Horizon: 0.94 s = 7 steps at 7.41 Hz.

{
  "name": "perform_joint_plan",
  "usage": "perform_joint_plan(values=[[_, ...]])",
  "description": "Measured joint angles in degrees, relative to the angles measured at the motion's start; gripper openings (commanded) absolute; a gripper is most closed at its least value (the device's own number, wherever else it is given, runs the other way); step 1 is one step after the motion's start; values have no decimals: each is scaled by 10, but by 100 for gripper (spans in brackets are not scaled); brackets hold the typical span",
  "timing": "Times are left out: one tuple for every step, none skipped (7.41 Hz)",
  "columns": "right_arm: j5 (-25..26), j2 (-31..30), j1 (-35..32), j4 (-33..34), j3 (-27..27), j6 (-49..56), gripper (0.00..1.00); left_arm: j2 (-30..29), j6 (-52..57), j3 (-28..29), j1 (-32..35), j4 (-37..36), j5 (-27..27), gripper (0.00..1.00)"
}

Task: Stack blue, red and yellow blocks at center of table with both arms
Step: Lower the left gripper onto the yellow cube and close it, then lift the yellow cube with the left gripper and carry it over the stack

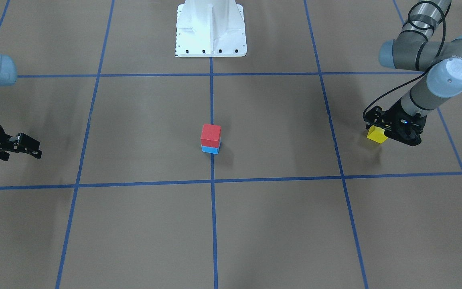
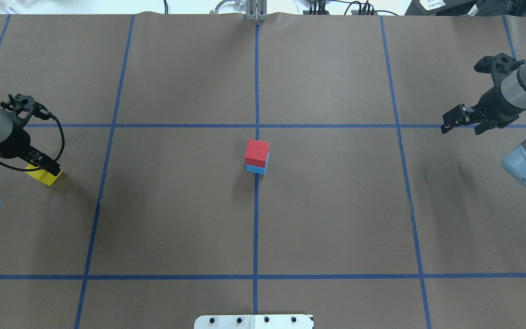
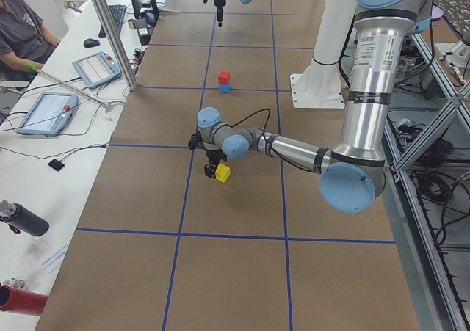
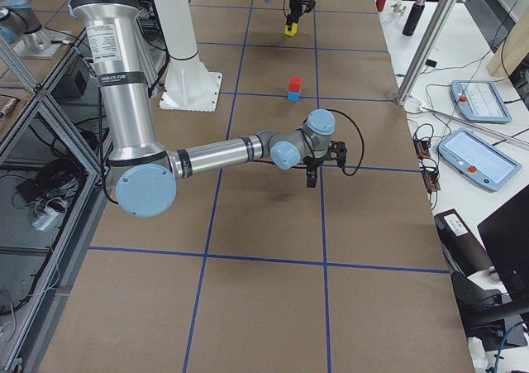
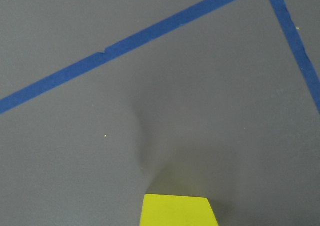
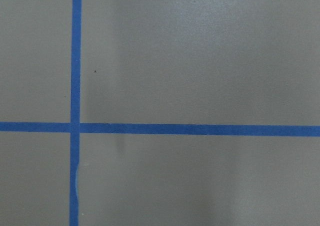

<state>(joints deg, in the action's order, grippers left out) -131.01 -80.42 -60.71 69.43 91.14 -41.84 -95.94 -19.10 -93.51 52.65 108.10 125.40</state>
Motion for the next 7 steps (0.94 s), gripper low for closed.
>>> perform_joint_plan(values=[[0, 0, 0, 0, 0, 0, 100, 0, 1, 1, -3, 0, 0, 85], [0, 0, 0, 0, 1, 0, 100, 0, 3, 1, -4, 0, 1, 80], [0, 0, 0, 0, 2, 0, 100, 1, 5, 0, -4, 0, 2, 74], [0, 0, 0, 0, 3, 0, 100, 3, 6, 0, -4, 0, 2, 69], [0, 0, 0, 0, 5, 0, 100, 5, 8, -1, -4, 0, 1, 45], [0, 0, 0, 0, 6, 0, 100, 6, 8, -3, -4, -1, 1, 0], [0, 0, 0, 0, 6, 0, 100, 7, 8, -7, -4, -3, 1, 0]])
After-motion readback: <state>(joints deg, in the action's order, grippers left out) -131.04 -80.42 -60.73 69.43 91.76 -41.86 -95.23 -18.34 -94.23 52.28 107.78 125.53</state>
